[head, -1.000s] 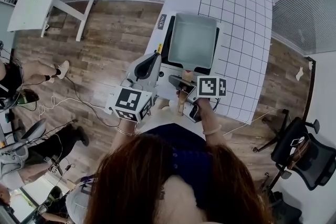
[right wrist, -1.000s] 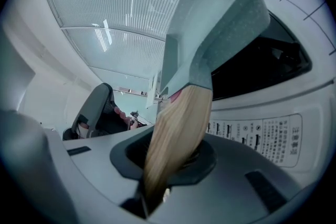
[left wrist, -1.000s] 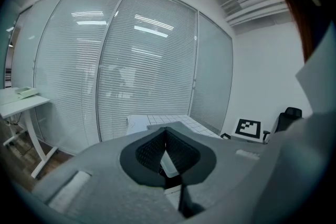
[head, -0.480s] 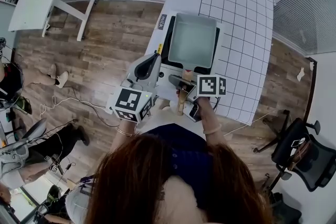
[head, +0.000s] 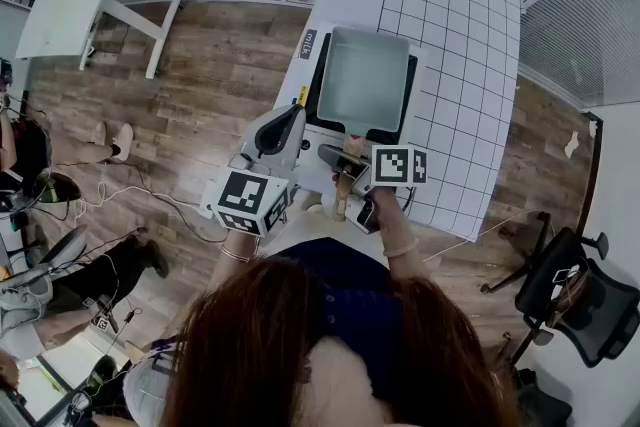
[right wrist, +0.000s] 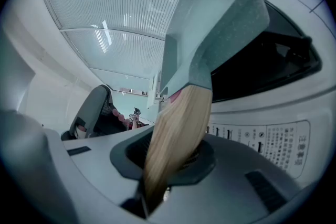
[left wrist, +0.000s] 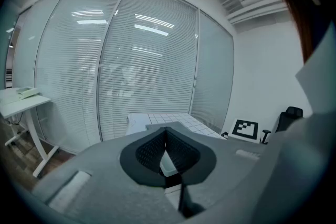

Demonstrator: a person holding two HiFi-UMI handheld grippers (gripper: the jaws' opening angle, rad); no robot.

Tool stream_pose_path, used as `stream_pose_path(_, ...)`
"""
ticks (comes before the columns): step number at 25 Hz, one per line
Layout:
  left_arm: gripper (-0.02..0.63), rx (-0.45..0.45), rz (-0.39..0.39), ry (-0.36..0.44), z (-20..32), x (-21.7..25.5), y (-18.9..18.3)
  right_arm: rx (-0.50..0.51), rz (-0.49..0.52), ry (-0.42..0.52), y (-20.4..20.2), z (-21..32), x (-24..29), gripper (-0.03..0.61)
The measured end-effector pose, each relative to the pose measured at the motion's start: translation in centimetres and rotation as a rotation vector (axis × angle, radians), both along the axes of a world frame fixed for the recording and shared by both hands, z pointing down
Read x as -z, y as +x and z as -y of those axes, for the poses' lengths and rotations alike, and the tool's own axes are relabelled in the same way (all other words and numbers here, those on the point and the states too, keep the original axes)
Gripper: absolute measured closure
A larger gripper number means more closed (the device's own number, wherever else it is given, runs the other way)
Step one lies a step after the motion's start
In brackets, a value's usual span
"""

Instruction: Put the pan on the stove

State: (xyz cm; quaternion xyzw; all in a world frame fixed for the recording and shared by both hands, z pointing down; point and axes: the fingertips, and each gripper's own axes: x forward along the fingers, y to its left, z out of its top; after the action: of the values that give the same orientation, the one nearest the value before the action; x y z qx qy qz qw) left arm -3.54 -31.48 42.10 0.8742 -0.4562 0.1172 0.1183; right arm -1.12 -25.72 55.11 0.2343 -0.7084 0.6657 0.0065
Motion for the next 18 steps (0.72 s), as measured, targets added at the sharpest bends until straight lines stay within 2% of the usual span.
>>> stream_pose_path(12,0.604,0.010,0.007,0.001,-0.29,-0.03,-0.17,-0.013,0.028,0.006,-0.09,0.16,-0.03,0.498)
stream_pose_path(18,0.603,0.010,0.010,0.003,-0.70,0.13,-0.13,-0.038,0.088,-0.006,-0.08,0.27,0.18,0.488)
